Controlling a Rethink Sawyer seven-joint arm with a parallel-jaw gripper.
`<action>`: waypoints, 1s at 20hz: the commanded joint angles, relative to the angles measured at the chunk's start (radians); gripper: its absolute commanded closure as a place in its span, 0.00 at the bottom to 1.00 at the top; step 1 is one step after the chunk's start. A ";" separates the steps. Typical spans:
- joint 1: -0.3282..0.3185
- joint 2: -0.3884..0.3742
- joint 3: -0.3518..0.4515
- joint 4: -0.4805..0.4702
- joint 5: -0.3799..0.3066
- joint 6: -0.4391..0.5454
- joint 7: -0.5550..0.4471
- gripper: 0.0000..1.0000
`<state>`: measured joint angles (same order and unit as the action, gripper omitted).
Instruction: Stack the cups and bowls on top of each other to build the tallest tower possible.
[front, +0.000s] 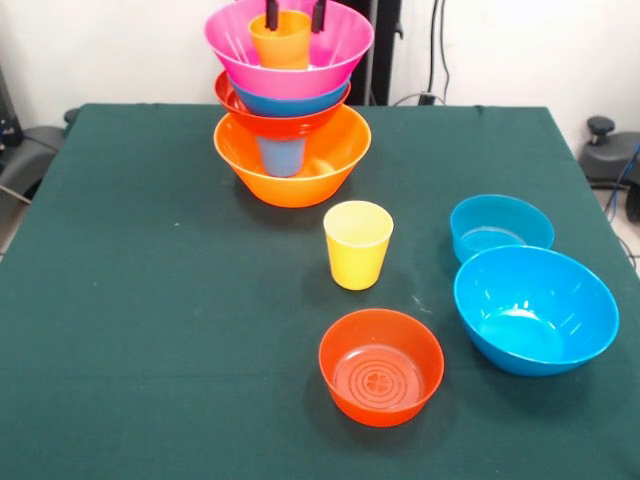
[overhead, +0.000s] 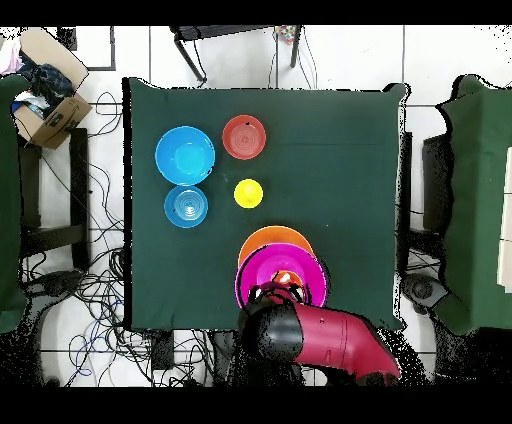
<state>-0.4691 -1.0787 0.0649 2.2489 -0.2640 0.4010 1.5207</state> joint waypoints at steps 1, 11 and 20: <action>0.019 -0.040 0.088 0.028 0.060 0.148 0.046 0.00; 0.045 -0.055 0.076 0.008 0.075 0.191 0.060 0.00; 0.000 -0.097 0.135 -0.100 0.121 0.291 -0.048 0.00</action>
<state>-0.4552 -1.1886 0.0868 2.2351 -0.1846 0.5306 1.5207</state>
